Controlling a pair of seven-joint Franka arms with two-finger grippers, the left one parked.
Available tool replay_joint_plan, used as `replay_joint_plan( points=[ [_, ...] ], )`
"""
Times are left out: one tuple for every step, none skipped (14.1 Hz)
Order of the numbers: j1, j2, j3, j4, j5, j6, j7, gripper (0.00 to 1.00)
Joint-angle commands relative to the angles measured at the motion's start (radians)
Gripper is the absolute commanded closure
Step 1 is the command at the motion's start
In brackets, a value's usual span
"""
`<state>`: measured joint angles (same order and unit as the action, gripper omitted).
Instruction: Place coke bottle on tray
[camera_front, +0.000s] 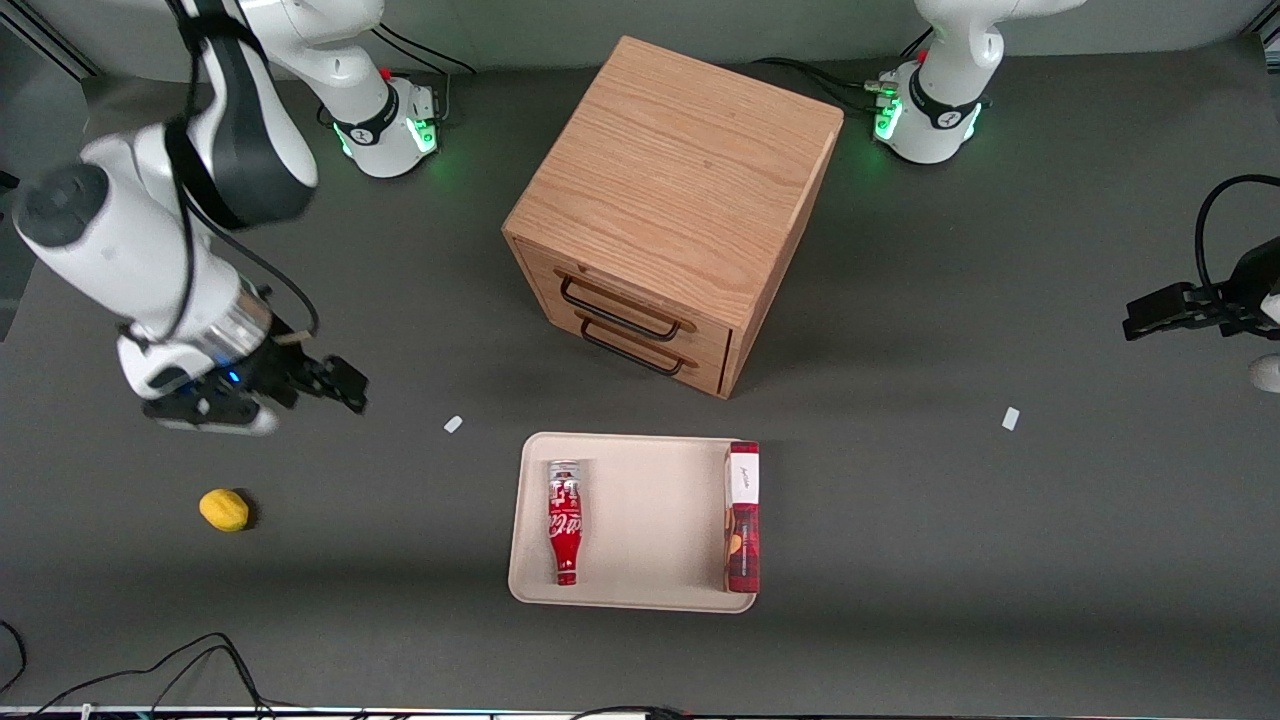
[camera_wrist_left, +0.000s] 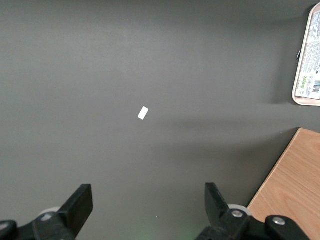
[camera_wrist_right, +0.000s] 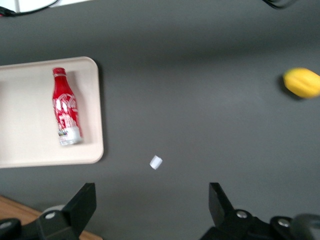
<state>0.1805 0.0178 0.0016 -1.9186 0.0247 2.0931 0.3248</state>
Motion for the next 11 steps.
replay_joint_plan(
  points=[
    [0.005,-0.177,-0.044,-0.123,0.035,-0.104,-0.082,0.0],
    [0.005,-0.197,-0.063,-0.102,0.035,-0.172,-0.098,0.0],
    [0.005,-0.208,-0.071,-0.082,0.035,-0.221,-0.125,0.0],
    [0.004,-0.21,-0.071,-0.056,0.032,-0.267,-0.148,0.0],
    [0.004,-0.208,-0.074,-0.027,0.03,-0.319,-0.161,0.0],
    [0.005,-0.208,-0.089,-0.002,0.03,-0.356,-0.17,0.0],
    [0.005,-0.208,-0.091,0.025,0.029,-0.392,-0.176,0.0],
    [0.005,-0.205,-0.092,0.053,0.029,-0.425,-0.182,0.0],
    [0.005,-0.205,-0.095,0.064,0.029,-0.441,-0.184,0.0],
    [0.005,-0.207,-0.097,0.073,0.026,-0.443,-0.197,0.0],
    [0.005,-0.205,-0.097,0.082,0.014,-0.452,-0.207,0.0]
  ],
)
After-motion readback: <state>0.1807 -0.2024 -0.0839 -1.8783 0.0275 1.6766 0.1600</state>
